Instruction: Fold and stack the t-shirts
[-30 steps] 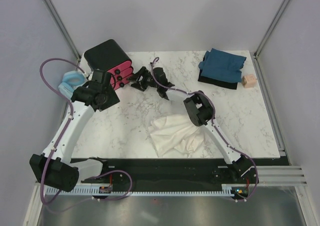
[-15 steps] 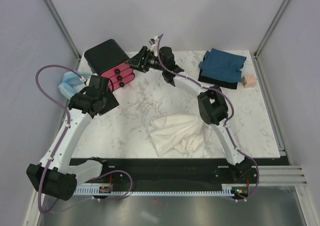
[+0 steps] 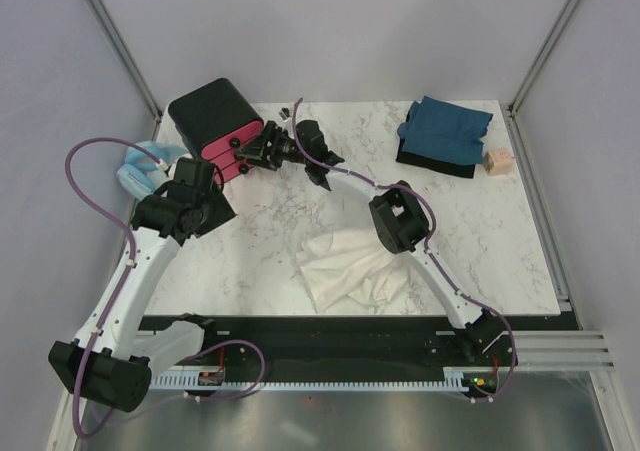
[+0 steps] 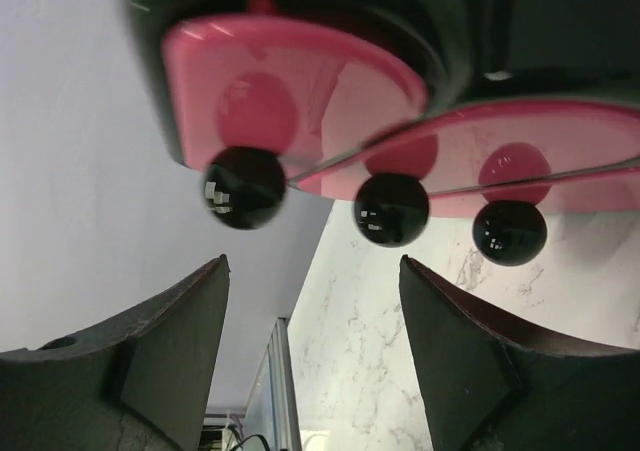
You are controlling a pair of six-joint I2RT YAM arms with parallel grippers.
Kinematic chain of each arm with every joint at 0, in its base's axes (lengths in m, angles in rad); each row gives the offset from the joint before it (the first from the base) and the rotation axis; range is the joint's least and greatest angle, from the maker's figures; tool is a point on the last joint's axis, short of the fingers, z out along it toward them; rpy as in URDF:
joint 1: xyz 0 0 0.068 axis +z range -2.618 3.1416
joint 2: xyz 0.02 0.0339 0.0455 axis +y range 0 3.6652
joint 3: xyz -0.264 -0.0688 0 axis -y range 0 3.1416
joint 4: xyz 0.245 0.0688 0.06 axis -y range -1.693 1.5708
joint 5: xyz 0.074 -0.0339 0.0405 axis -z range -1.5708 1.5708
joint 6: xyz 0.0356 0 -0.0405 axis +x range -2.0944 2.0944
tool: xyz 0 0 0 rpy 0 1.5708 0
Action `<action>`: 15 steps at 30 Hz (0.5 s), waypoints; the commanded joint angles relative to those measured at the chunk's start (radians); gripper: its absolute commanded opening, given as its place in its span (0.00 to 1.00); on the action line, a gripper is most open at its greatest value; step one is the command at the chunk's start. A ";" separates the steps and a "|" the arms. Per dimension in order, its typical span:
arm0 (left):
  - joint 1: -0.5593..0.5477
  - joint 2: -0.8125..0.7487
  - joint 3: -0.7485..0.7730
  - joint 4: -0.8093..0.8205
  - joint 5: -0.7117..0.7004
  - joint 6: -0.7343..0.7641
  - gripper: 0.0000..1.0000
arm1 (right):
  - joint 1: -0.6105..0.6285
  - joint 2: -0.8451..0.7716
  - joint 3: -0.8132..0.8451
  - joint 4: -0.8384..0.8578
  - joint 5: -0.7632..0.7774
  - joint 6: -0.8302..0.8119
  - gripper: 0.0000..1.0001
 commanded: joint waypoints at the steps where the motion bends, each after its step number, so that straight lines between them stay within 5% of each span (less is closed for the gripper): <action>1: -0.002 -0.008 0.025 -0.014 -0.015 0.003 0.56 | 0.029 0.052 0.078 0.098 0.046 0.036 0.77; 10: -0.002 -0.053 0.008 -0.012 -0.028 0.004 0.56 | 0.040 0.149 0.155 0.115 0.134 0.048 0.81; 15: -0.003 -0.084 -0.012 -0.012 -0.017 0.006 0.56 | 0.041 0.088 0.049 0.181 0.036 0.079 0.78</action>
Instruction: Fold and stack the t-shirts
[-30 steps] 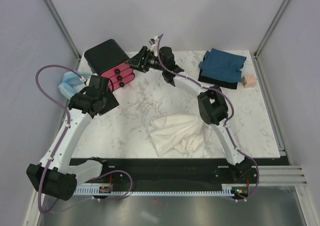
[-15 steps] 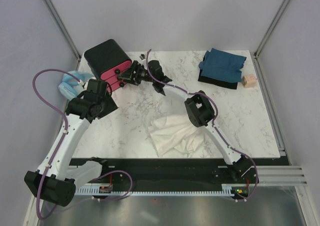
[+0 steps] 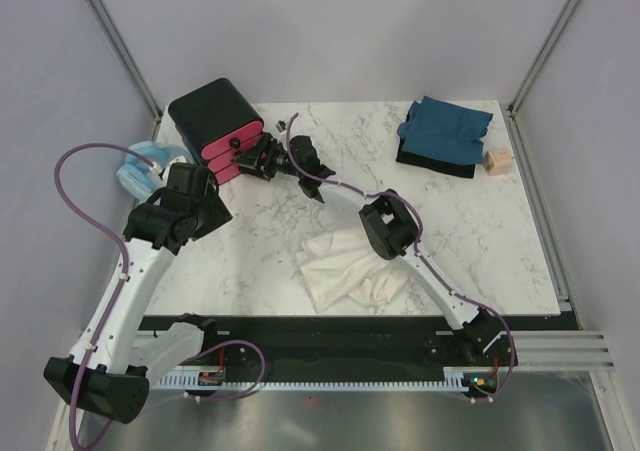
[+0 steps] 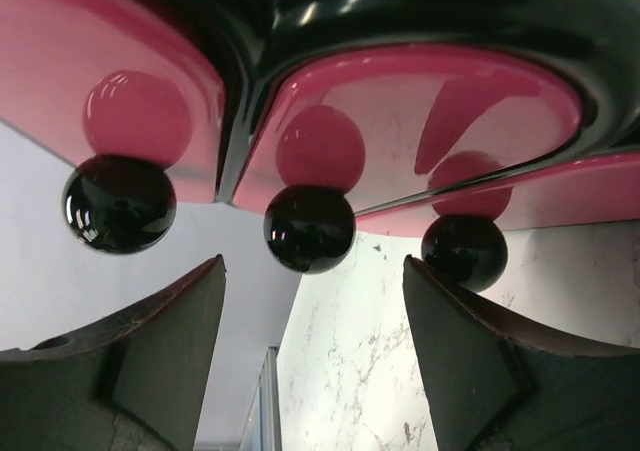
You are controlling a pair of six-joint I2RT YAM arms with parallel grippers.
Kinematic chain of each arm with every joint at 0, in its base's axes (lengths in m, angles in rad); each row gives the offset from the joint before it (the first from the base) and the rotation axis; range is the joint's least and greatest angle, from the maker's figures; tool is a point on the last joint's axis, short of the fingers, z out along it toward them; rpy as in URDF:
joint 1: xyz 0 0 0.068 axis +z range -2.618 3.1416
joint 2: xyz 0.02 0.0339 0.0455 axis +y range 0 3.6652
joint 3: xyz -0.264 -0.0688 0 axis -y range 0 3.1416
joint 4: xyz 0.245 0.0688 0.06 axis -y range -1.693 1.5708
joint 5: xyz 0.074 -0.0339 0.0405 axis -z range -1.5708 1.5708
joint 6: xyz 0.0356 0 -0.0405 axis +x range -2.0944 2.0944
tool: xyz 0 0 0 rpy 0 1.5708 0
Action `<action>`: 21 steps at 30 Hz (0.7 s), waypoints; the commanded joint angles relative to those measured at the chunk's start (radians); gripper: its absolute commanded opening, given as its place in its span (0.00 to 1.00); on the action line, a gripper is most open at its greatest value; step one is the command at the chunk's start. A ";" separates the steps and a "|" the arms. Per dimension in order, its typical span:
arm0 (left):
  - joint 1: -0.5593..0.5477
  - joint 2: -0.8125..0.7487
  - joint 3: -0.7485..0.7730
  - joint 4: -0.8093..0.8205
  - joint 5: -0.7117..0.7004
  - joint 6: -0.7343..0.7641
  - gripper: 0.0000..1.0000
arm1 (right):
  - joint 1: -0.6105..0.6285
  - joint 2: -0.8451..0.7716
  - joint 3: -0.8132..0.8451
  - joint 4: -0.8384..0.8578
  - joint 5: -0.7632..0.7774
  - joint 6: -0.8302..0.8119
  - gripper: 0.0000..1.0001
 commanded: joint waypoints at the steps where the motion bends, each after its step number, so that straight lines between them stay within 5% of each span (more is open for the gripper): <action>1: -0.002 -0.034 -0.004 -0.004 -0.001 0.008 0.56 | -0.003 -0.086 -0.093 0.119 -0.080 0.023 0.78; 4: -0.002 -0.024 0.007 -0.004 0.019 0.004 0.56 | -0.001 -0.253 -0.309 0.132 -0.140 -0.041 0.75; 8: -0.002 0.004 0.026 0.002 0.041 0.002 0.56 | -0.004 -0.471 -0.518 -0.131 -0.152 -0.255 0.75; 15: -0.002 0.036 0.036 0.035 0.054 0.037 0.57 | -0.084 -0.845 -0.716 -0.481 -0.079 -0.455 0.73; 21: -0.002 0.070 -0.016 0.052 0.146 0.053 0.60 | -0.157 -1.141 -0.799 -0.860 0.077 -0.731 0.81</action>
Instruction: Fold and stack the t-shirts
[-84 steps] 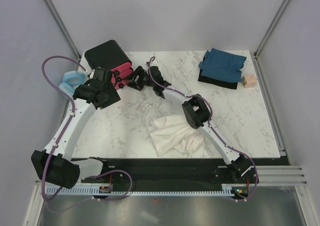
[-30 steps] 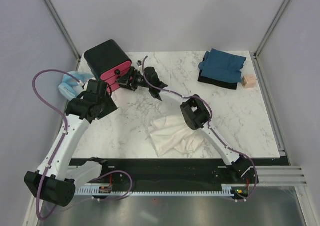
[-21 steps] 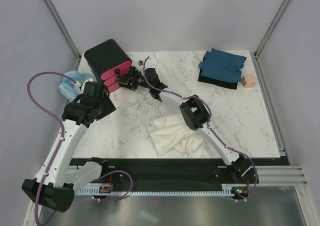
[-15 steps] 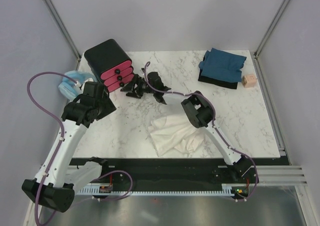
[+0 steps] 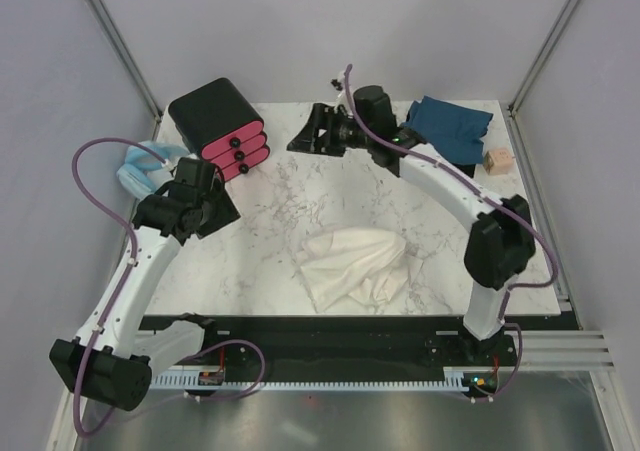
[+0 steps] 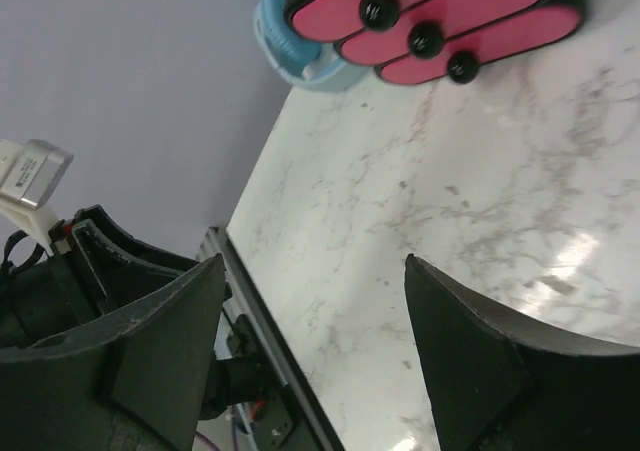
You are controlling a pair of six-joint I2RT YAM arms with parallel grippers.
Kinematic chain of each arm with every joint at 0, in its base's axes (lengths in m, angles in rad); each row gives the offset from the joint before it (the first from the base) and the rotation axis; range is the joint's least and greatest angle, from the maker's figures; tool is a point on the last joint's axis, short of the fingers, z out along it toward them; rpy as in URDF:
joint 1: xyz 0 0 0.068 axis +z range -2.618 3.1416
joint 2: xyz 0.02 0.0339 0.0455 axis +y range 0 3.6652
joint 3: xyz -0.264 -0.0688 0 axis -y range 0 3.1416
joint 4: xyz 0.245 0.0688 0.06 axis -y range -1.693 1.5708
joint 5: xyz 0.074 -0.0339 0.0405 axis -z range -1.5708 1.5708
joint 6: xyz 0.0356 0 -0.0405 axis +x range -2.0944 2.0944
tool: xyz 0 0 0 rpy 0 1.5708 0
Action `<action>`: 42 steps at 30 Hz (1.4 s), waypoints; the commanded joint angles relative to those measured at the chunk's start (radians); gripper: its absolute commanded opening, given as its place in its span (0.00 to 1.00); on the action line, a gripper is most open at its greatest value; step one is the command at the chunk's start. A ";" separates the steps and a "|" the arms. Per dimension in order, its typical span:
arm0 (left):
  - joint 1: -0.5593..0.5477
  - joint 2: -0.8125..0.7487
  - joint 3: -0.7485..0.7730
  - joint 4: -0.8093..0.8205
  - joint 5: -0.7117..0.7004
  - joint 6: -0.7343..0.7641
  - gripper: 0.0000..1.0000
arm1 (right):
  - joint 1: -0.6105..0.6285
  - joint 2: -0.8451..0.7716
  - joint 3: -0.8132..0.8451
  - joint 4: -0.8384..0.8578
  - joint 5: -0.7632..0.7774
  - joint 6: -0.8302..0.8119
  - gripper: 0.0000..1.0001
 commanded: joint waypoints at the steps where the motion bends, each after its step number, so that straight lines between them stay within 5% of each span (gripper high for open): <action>1: 0.000 0.039 -0.025 0.055 0.126 0.028 0.60 | -0.065 -0.206 -0.071 -0.405 0.157 -0.265 0.81; 5: -0.009 0.094 -0.083 0.139 0.324 0.005 0.56 | -0.100 -0.359 -0.265 -0.567 0.336 -0.373 0.83; 11: -0.038 0.118 -0.082 0.177 0.314 -0.019 0.55 | -0.102 -0.560 -0.512 -0.618 0.454 -0.261 0.86; 18: -0.041 0.166 -0.063 0.186 0.353 0.029 0.55 | -0.102 -0.651 -0.606 -0.682 0.543 -0.201 0.87; 30: -0.045 0.178 -0.111 0.241 0.387 0.055 0.55 | -0.102 -0.616 -0.643 -0.713 0.346 -0.250 0.86; 33: -0.045 0.178 -0.117 0.243 0.384 0.063 0.55 | -0.100 -0.583 -0.630 -0.711 0.339 -0.261 0.54; 34: -0.045 0.178 -0.120 0.244 0.384 0.066 0.55 | -0.099 -0.574 -0.617 -0.711 0.344 -0.261 0.09; 35: -0.045 0.178 -0.120 0.246 0.381 0.066 0.55 | -0.100 -0.560 -0.605 -0.714 0.349 -0.261 0.00; 42: -0.043 0.186 -0.112 0.255 0.398 0.074 0.54 | -0.097 -0.612 -0.413 -0.737 0.442 -0.227 0.00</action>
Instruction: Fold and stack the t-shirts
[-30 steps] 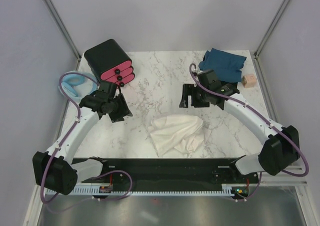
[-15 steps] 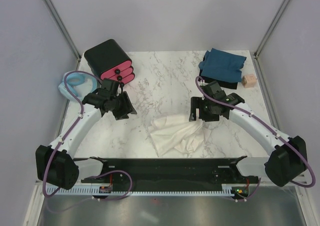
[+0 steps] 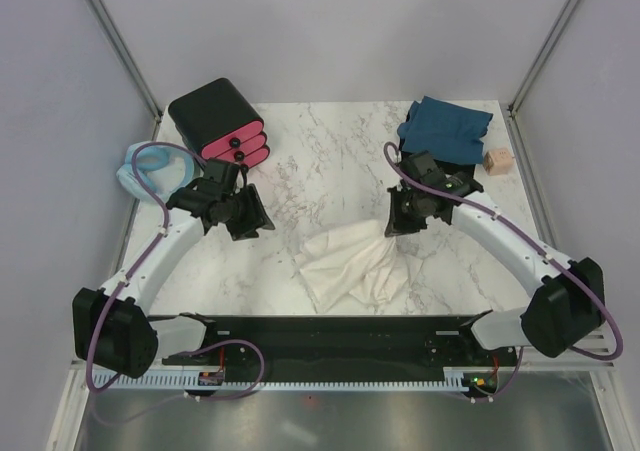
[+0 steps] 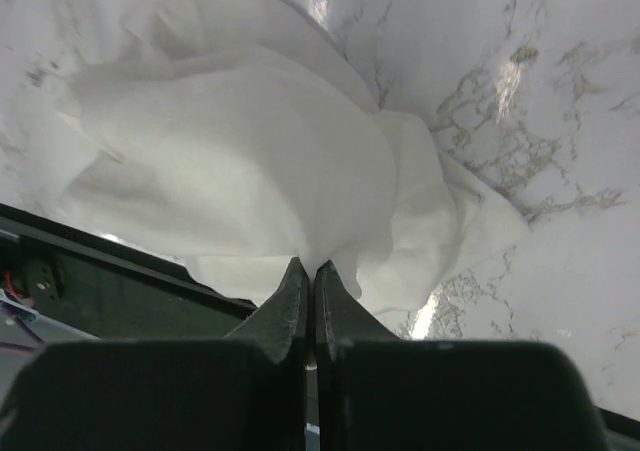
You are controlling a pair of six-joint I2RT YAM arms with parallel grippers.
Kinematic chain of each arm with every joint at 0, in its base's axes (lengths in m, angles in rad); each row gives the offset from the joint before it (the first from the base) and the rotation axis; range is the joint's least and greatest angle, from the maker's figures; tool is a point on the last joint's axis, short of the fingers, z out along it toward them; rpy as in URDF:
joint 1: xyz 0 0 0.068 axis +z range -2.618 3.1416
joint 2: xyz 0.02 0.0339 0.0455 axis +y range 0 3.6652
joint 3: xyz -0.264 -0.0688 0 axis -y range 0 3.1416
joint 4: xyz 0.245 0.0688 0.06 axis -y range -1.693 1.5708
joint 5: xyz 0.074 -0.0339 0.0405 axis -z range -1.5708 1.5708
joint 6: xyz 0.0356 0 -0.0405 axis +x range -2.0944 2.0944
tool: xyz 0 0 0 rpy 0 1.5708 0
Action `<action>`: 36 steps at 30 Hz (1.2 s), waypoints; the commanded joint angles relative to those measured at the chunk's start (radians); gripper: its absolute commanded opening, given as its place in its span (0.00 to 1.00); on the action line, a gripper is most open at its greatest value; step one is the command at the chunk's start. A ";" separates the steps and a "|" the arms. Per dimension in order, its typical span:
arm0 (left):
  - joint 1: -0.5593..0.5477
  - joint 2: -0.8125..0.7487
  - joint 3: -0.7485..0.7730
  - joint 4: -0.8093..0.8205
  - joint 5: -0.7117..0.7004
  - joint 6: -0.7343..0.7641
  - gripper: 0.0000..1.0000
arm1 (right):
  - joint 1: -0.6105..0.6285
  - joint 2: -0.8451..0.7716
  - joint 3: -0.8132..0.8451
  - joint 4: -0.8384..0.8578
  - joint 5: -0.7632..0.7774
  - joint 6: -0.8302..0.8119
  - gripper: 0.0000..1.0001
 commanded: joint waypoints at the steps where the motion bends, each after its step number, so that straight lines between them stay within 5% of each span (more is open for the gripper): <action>1: -0.003 0.004 0.014 0.038 0.026 0.044 0.54 | 0.006 -0.081 0.215 0.009 0.082 0.028 0.00; 13: -0.003 0.066 0.080 0.063 0.062 0.065 0.54 | 0.009 -0.065 0.524 -0.104 0.007 0.083 0.00; 23: -0.022 0.123 0.086 0.104 0.076 0.030 0.54 | 0.058 -0.169 -0.048 -0.092 -0.016 0.196 0.00; 24: -0.020 0.126 0.089 0.104 0.074 0.030 0.54 | 0.064 -0.157 -0.089 -0.112 -0.039 0.190 0.16; 27: -0.020 0.127 0.092 0.106 0.068 0.030 0.53 | 0.099 -0.143 -0.047 -0.189 0.000 0.164 0.37; 29: -0.022 0.127 0.092 0.106 0.065 0.030 0.54 | 0.098 -0.158 0.012 -0.209 0.077 0.152 0.61; 36: -0.022 0.120 0.094 0.103 0.059 0.032 0.54 | 0.096 0.022 0.249 -0.128 0.142 -0.020 0.62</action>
